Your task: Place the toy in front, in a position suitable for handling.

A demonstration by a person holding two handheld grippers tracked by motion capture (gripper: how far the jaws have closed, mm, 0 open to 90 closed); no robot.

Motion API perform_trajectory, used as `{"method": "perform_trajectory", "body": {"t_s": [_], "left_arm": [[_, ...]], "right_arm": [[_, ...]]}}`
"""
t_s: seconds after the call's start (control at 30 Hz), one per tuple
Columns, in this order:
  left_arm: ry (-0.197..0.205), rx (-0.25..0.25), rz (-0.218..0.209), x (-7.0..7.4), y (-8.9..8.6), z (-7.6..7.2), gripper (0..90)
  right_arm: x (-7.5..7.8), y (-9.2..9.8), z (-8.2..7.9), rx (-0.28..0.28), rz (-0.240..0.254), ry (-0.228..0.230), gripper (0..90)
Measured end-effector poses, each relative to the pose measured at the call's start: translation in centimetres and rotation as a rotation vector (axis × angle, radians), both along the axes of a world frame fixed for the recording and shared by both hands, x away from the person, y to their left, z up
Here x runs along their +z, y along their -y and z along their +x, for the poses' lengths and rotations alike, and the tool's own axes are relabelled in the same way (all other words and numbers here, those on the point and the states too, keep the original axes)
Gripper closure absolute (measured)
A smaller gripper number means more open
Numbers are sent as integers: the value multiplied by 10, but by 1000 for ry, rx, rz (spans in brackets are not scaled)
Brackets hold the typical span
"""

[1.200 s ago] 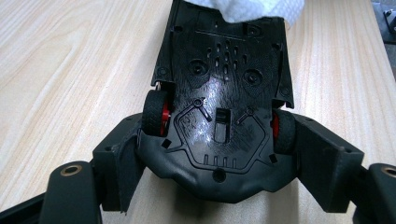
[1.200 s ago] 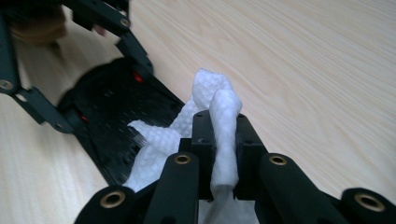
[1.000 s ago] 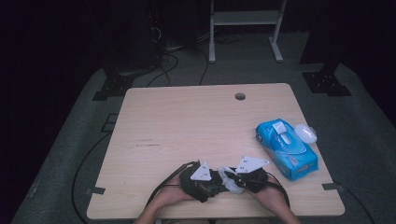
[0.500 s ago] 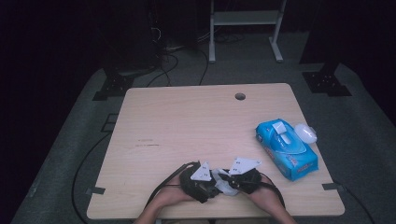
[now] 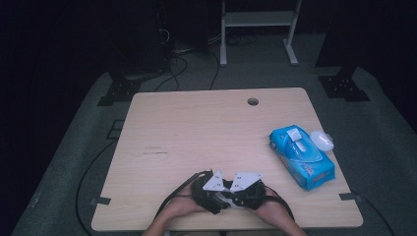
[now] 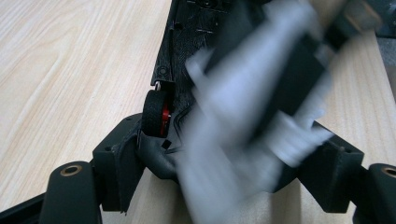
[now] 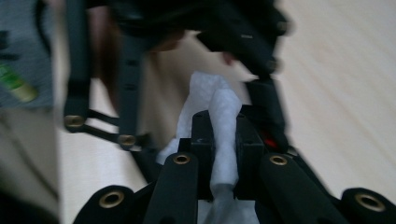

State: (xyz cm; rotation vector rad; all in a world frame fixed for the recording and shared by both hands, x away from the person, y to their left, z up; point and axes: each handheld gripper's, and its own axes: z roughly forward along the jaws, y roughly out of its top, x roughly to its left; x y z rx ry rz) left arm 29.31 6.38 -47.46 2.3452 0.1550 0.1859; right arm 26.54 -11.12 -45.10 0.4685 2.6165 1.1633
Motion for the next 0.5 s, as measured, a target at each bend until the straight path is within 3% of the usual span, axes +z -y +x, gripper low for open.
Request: {"method": "perform_trajectory", "body": {"t_s": [0.13, 0.17, 0.2, 0.33, 0.43, 0.5], "left_arm": [[-11, 8, -12, -1, 0, 0, 239], [-10, 8, -9, 0, 0, 0, 239], [-10, 9, -10, 0, 0, 0, 238], [-10, 5, -10, 1, 3, 0, 238], [-11, 6, -10, 0, 2, 0, 239], [-9, 5, -12, 0, 2, 0, 239]], "right_arm": [[0, 2, 1, 46, -4, -30, 816], [0, 5, 2, 33, 5, -43, 816], [2, 14, 5, -3, 4, -27, 816], [3, 15, 7, -51, 15, -6, 815], [1, 11, 6, -44, 13, 13, 814], [2, 13, 7, -44, 19, 3, 813]]}}
